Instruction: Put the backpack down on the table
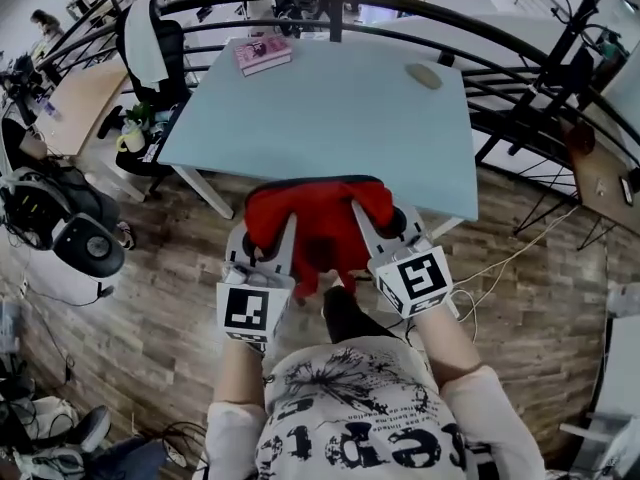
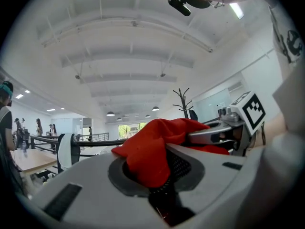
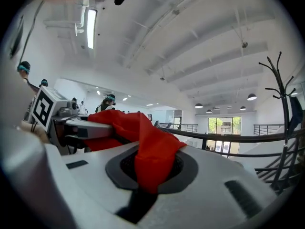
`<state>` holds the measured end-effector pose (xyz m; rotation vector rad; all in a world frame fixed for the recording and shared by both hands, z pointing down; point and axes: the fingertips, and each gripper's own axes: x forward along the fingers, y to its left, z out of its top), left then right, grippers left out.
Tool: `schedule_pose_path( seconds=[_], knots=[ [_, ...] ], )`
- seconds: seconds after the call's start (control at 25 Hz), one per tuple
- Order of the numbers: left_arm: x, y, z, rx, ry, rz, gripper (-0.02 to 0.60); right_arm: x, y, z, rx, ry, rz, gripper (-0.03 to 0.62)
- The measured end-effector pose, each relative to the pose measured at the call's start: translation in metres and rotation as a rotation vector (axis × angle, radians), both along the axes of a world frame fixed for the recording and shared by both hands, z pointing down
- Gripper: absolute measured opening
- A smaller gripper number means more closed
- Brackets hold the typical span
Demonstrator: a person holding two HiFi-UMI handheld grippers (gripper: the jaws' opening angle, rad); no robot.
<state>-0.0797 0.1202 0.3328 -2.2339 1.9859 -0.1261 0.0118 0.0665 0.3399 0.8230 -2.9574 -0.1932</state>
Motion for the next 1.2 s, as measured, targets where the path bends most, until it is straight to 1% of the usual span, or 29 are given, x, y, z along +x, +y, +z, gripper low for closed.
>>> schedule_pose_path(
  seconds=[0.16, 0.32, 0.4, 0.52, 0.6, 0.76, 0.88, 0.96, 1.08, 1.12, 1.2],
  knots=[
    [-0.025, -0.049, -0.004, -0.018, 0.007, -0.015, 0.067, -0.03, -0.054, -0.004, 0.048, -0.005, -0.021, 0.032],
    [-0.042, -0.111, -0.017, 0.01, -0.02, -0.011, 0.067, -0.046, -0.114, -0.014, 0.061, -0.033, -0.026, 0.032],
    [-0.049, -0.141, -0.025, 0.024, -0.029, -0.008, 0.067, -0.053, -0.142, -0.023, 0.093, -0.041, -0.031, 0.032],
    [-0.066, -0.187, -0.03, 0.023, -0.028, 0.009, 0.067, -0.069, -0.186, -0.032, 0.148, -0.04, -0.023, 0.032],
    [-0.079, -0.222, -0.033, 0.025, -0.021, 0.017, 0.067, -0.08, -0.219, -0.038, 0.165, -0.034, -0.01, 0.032],
    [-0.096, -0.298, -0.044, 0.071, -0.02, 0.041, 0.067, -0.094, -0.288, -0.045, 0.138, -0.015, 0.038, 0.032],
    [-0.102, -0.345, -0.041, 0.049, -0.007, 0.068, 0.067, -0.1, -0.332, -0.041, 0.093, -0.006, 0.075, 0.032],
    [-0.106, -0.371, -0.035, 0.011, -0.012, 0.094, 0.067, -0.104, -0.359, -0.037, 0.096, -0.002, 0.104, 0.032],
    [-0.115, -0.41, -0.031, -0.011, -0.007, 0.138, 0.067, -0.11, -0.396, -0.034, 0.091, 0.002, 0.154, 0.034],
    [-0.12, -0.425, -0.03, -0.008, -0.005, 0.156, 0.069, -0.114, -0.408, -0.034, 0.094, 0.006, 0.168, 0.034],
    [-0.13, -0.457, -0.034, 0.033, -0.007, 0.197, 0.071, -0.121, -0.435, -0.038, 0.108, 0.012, 0.2, 0.035]
  ],
)
